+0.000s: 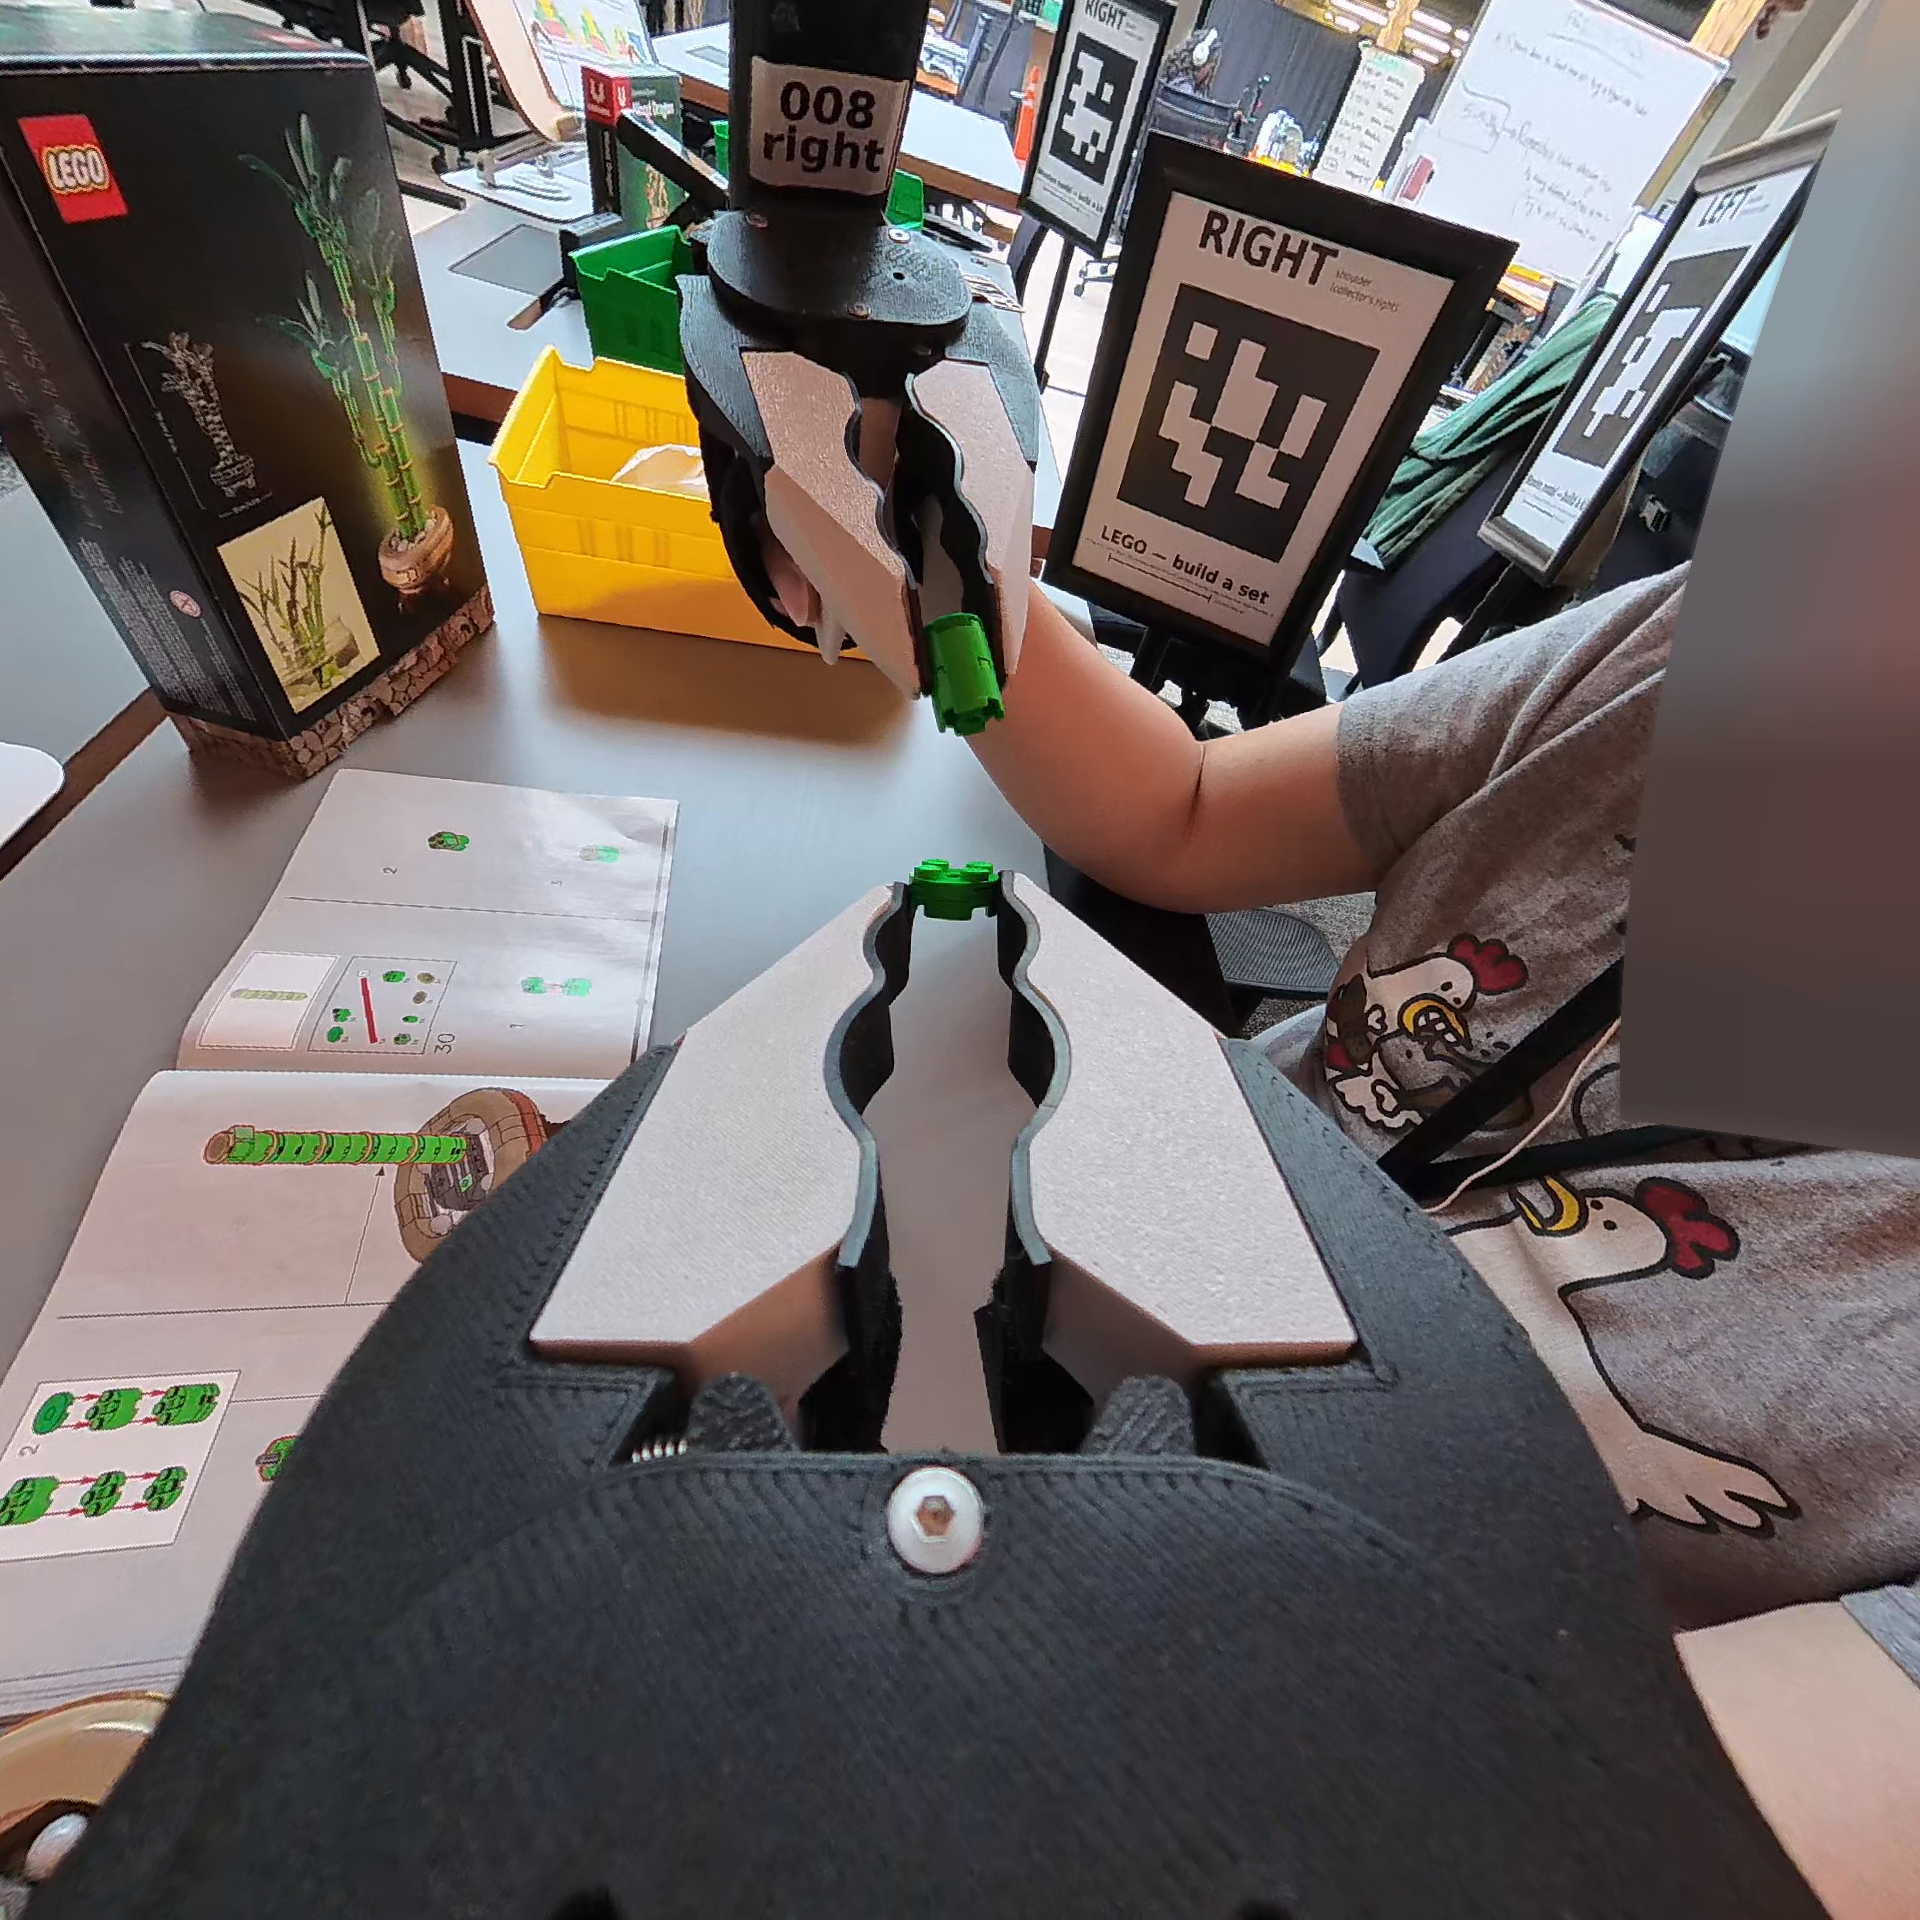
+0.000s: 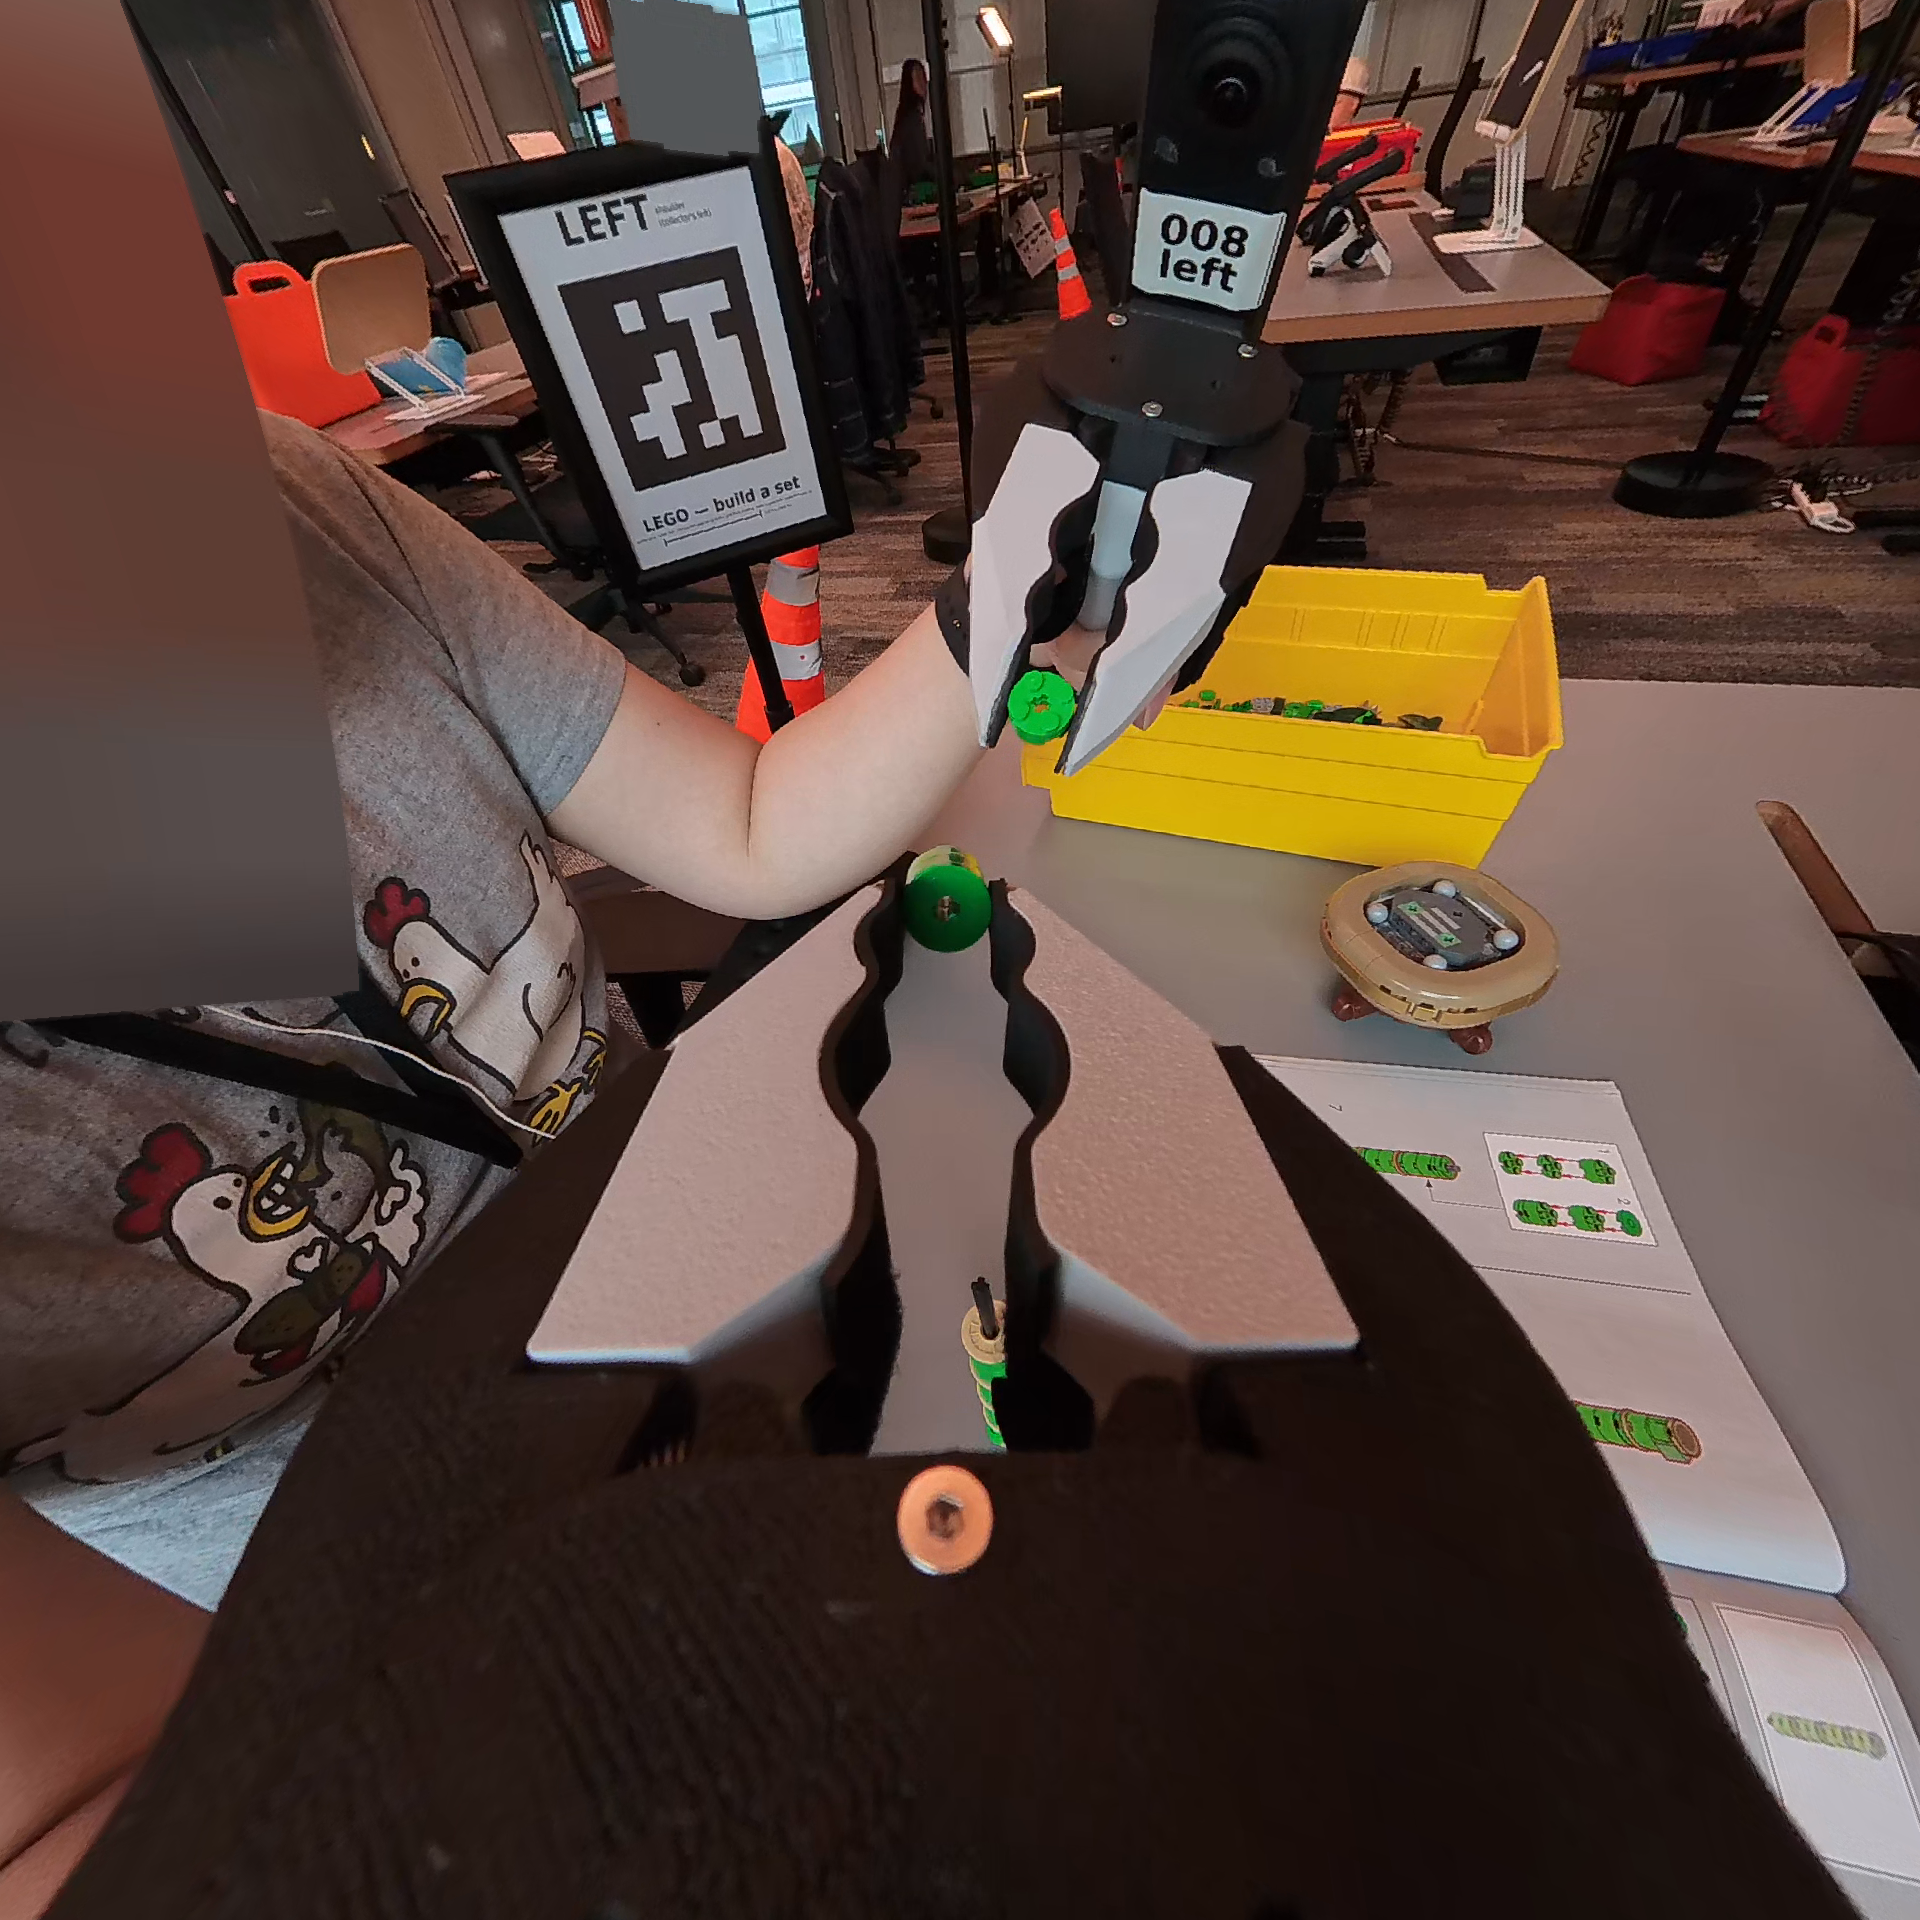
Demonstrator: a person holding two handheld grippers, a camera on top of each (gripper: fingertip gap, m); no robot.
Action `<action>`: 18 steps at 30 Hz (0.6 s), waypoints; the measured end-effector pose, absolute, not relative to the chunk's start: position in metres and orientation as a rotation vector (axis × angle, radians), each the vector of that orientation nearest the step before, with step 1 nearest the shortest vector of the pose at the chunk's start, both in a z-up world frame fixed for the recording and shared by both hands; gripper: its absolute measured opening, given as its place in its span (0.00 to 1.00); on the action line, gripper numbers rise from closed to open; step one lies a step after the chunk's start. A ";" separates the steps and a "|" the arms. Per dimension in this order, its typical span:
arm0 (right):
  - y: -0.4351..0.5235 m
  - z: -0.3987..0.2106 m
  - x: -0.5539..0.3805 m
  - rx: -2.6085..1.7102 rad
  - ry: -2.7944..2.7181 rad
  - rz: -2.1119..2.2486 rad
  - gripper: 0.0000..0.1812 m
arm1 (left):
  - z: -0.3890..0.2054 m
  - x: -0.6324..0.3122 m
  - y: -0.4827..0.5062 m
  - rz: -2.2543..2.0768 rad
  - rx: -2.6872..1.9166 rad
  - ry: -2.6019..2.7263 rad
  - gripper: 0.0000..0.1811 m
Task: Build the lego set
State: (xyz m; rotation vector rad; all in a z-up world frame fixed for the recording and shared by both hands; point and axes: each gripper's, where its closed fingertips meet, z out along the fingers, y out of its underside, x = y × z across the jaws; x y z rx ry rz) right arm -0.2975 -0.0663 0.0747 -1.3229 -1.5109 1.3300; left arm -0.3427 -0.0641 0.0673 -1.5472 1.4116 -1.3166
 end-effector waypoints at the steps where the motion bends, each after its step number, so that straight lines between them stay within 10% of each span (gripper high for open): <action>1: -0.066 0.075 -0.297 -1.323 -1.510 1.327 0.08 | 0.068 -0.343 -0.064 -1.318 -1.546 1.411 0.08; 18: -0.078 0.110 -0.310 -1.112 -1.467 1.114 0.08 | 0.073 -0.329 -0.080 -1.445 -1.481 1.461 0.08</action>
